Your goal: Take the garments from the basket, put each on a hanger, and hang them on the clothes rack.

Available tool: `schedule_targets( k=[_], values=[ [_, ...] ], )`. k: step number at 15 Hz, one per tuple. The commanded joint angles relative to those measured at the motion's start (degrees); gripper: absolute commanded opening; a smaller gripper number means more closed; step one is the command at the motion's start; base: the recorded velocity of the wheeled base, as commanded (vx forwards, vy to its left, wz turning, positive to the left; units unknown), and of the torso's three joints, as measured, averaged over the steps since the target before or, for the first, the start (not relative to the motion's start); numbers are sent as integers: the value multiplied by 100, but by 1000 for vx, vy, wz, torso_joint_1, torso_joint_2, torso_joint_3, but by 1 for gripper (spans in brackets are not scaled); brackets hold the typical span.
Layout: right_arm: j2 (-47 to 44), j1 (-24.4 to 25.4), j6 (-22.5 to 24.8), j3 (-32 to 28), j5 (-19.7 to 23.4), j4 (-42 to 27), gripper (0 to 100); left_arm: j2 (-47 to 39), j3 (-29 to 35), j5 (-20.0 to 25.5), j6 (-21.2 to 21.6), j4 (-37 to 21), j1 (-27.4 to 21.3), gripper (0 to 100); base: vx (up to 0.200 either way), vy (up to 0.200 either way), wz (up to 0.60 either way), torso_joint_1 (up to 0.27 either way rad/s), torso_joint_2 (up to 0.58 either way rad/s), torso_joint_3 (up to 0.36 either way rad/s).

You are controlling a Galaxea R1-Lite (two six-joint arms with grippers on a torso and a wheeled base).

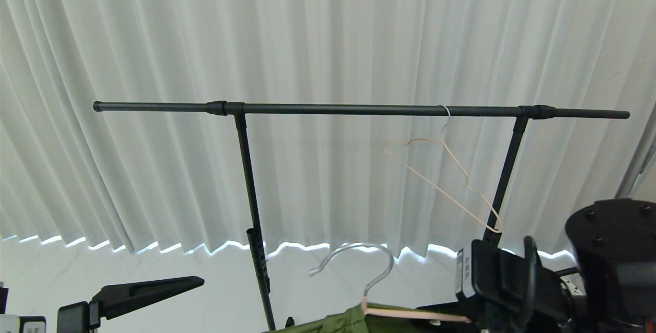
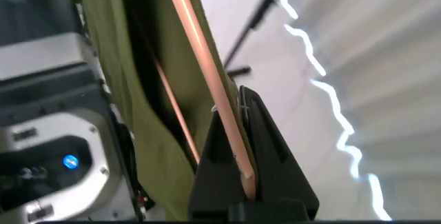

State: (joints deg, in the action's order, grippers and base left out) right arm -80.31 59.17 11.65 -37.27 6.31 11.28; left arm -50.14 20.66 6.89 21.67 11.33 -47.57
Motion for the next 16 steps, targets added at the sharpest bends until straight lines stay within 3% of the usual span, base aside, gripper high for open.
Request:
schedule_targets(
  k=[1,7,11,16],
  values=[
    [613,-451,21,62,1,-328,0,-13,-62,-3,3,1,37,100,0,0,0,0,0,0],
    [1264,-705,74,141,1,-987,0,-409,-546,-21,65,-8,1057,100,0,0,0,0,0,0],
    [1246,-653,83,132,10,-943,0,-1024,-572,-12,3,1,1109,100,0,0,0,0,0,0],
    [1246,-626,91,141,28,-934,0,-1156,-669,14,-5,1,1118,100,0,0,0,0,0,0]
  ],
)
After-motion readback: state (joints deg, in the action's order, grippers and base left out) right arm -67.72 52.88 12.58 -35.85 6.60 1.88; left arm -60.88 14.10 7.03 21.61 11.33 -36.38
